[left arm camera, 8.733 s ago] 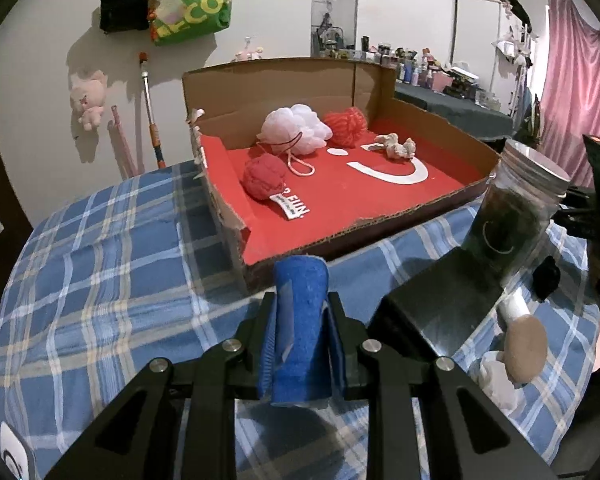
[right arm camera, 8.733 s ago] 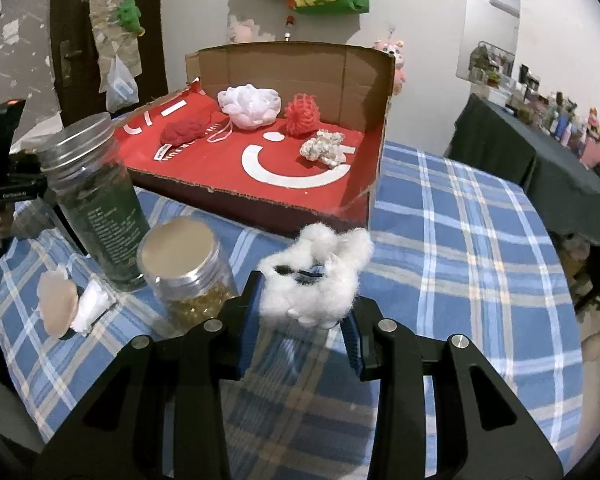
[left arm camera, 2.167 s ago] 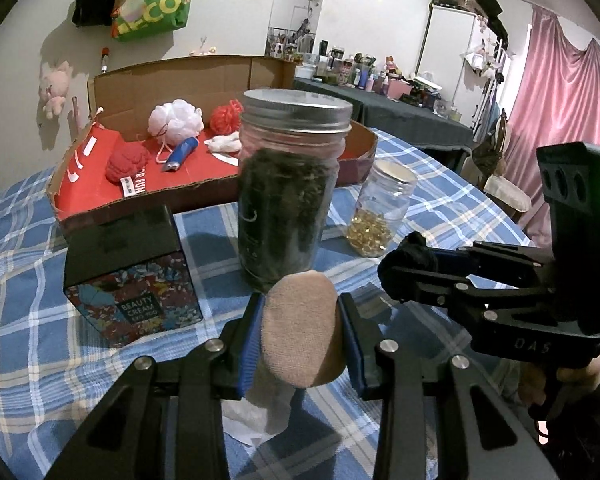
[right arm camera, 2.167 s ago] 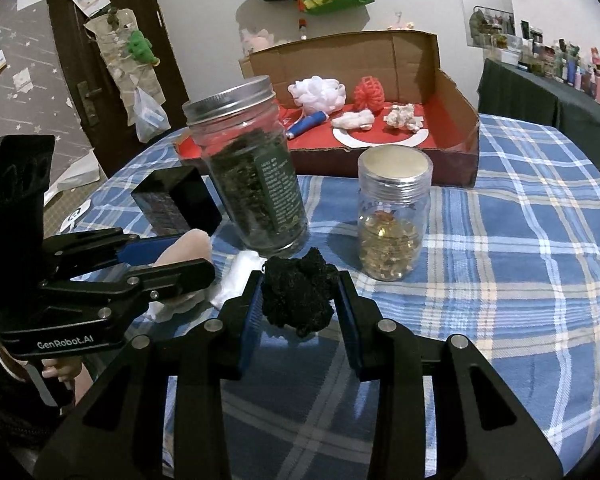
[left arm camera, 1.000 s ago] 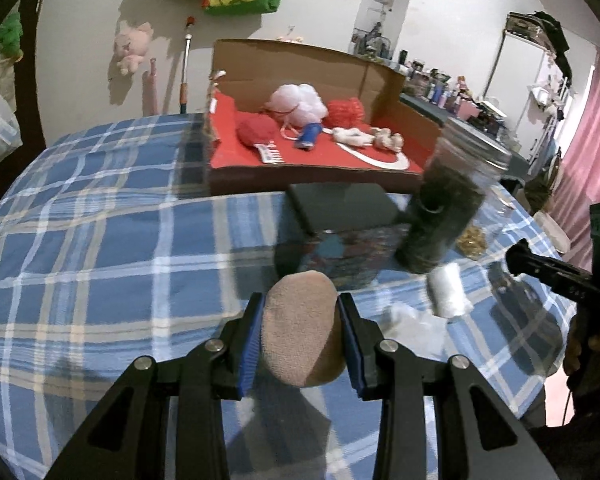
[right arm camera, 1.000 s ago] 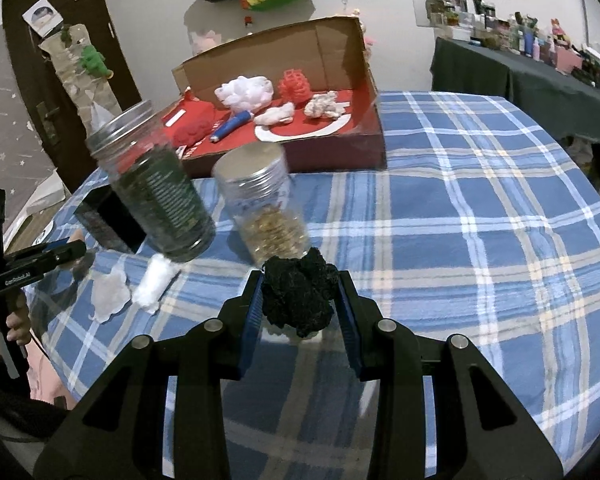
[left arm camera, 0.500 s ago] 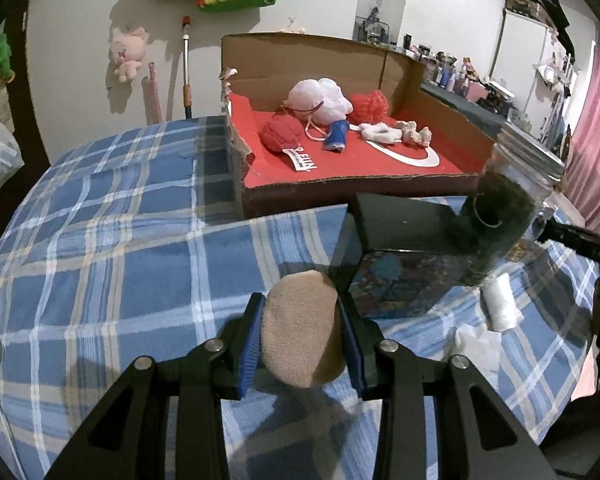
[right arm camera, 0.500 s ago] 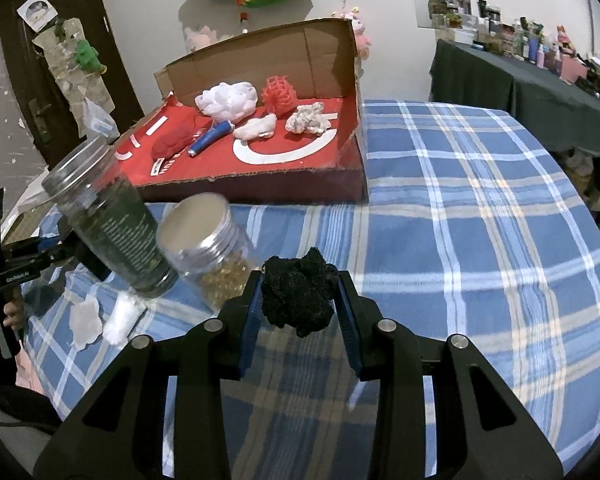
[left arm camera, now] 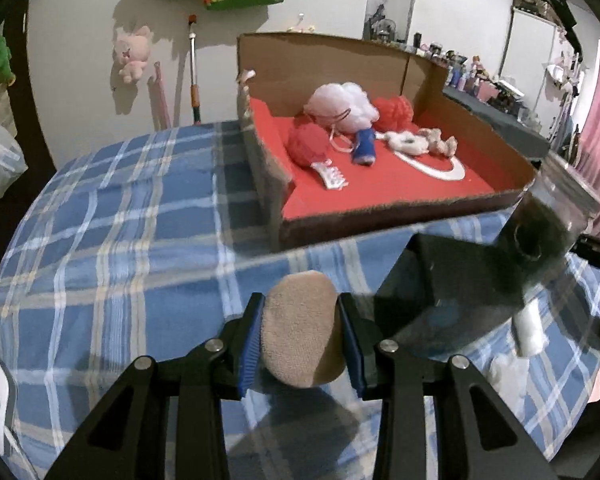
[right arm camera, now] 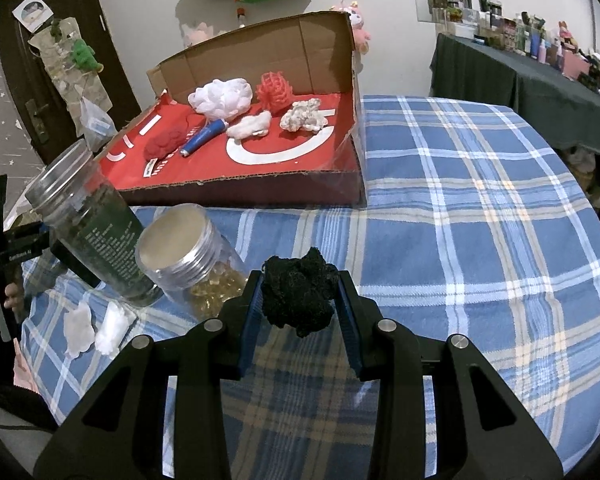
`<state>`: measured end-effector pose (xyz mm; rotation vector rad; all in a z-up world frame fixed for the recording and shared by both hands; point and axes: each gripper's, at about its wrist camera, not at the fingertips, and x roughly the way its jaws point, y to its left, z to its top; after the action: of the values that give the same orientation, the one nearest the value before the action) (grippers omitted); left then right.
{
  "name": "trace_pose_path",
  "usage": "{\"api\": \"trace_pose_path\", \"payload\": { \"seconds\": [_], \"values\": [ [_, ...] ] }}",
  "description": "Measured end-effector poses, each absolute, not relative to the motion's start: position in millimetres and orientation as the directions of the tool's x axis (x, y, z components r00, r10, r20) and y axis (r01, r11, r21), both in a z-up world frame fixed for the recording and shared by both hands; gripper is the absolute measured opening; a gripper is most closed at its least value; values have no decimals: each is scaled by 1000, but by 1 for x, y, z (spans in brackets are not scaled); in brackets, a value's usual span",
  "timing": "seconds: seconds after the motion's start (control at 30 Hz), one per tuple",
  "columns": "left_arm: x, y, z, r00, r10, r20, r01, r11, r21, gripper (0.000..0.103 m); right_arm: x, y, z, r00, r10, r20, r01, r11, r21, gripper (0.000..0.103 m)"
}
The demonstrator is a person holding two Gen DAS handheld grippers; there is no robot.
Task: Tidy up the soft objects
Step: 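Carry the black scrunchie and beige puff with both tools toward the box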
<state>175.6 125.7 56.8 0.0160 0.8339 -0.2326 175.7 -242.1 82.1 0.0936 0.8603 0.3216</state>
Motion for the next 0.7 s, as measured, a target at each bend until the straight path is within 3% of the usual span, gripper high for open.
{"api": "trace_pose_path", "payload": {
  "seconds": [0.37,0.7],
  "values": [
    [184,116,74,665,-225,-712,285,958,-37,38,186,-241,95,617,323,-718,-298,940,166,34],
    [199,110,93,652,-313,-691,413,911,-24,38,214,-238,104,563,434,-703,-433,880,197,34]
  ]
}}
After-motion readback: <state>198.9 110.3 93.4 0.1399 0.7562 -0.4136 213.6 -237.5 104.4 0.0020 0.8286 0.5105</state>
